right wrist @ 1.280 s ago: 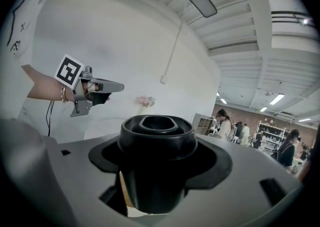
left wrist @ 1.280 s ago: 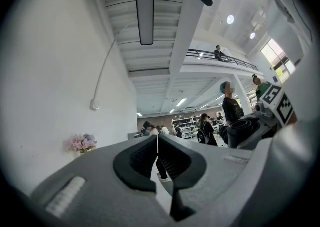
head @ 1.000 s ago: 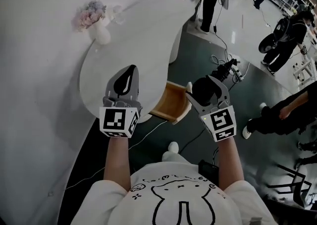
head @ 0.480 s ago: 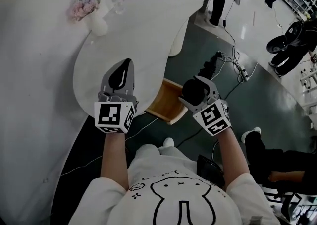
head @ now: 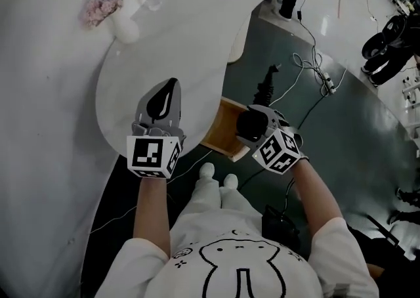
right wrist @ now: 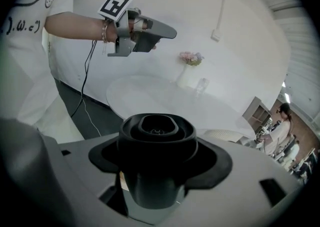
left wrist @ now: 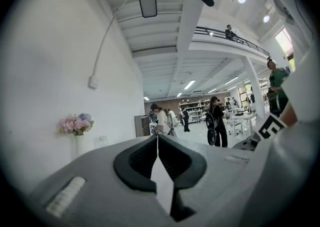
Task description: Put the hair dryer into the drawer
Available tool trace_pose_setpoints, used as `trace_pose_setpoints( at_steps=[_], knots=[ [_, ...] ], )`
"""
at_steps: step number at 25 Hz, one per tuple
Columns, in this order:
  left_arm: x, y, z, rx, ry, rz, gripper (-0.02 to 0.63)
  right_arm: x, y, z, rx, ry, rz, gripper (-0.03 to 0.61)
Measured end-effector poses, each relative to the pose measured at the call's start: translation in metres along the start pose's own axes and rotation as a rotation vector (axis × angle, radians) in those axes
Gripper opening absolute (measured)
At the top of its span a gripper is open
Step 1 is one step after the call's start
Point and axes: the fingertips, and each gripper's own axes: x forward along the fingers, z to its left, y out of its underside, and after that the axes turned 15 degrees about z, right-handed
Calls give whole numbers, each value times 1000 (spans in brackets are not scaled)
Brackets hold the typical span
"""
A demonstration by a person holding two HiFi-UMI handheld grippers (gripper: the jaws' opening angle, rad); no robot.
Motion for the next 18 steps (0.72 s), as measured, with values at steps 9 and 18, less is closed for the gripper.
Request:
trace_pose_setpoints(
  at_steps=[9,18],
  knots=[
    [13,15,22,-7,30,31,20,49,10,29,-161,-131,132,353],
    [12,30,40,-2,28,63,20,84,26,51,-402,-337,277,353]
  ],
)
